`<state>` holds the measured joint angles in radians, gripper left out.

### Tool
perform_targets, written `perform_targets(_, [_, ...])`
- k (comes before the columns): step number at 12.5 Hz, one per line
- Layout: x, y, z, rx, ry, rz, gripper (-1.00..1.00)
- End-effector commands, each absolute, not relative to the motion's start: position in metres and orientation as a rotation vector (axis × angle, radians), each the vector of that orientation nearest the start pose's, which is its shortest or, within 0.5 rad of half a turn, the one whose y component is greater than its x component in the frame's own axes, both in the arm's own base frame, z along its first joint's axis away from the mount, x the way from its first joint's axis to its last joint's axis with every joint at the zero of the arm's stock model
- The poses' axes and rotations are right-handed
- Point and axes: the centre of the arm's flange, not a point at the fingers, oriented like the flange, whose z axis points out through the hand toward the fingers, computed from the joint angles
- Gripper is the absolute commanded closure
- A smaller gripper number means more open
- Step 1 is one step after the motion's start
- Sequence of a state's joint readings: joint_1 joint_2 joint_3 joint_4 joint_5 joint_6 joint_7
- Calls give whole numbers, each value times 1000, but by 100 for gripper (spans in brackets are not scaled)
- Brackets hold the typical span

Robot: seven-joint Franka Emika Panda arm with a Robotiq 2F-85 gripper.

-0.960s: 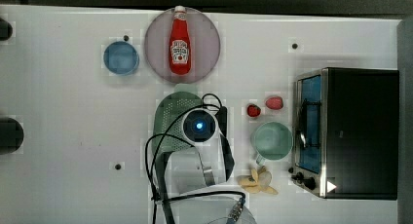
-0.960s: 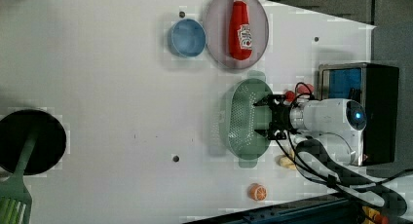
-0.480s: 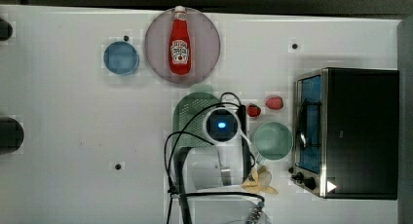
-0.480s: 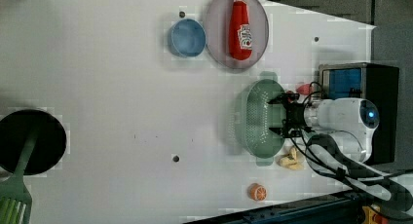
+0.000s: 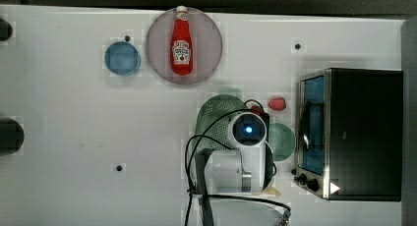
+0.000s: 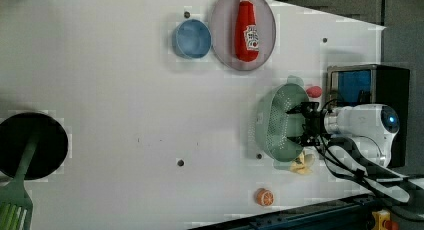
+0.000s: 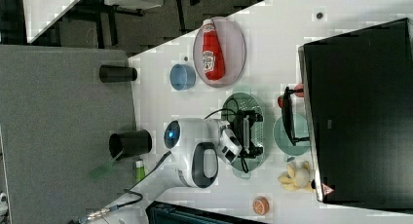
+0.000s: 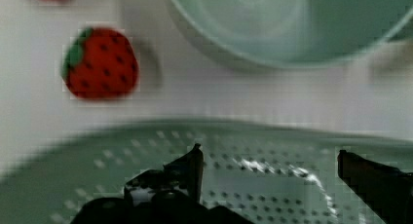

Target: Drag strainer left to right.

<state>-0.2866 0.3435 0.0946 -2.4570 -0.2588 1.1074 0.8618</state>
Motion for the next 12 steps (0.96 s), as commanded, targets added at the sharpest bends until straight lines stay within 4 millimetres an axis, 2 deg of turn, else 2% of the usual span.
perform_targets(1, [484, -37, 216, -2543, 1986, -53, -100])
perform_targets(3, [492, -36, 262, -2670, 1877, -69, -100])
perform_targets(5, [502, -36, 327, -2779, 1770, -90, -100])
perform_targets(6, [504, -37, 362, -2779, 1756, -69, -100])
perform_targets(9, [491, -29, 468, -2751, 1555, 112, -100])
perform_targets(11, [477, -29, 537, -2806, 1412, 104, -100])
perform_targets(12, [470, -29, 566, -2836, 1408, 78, -100])
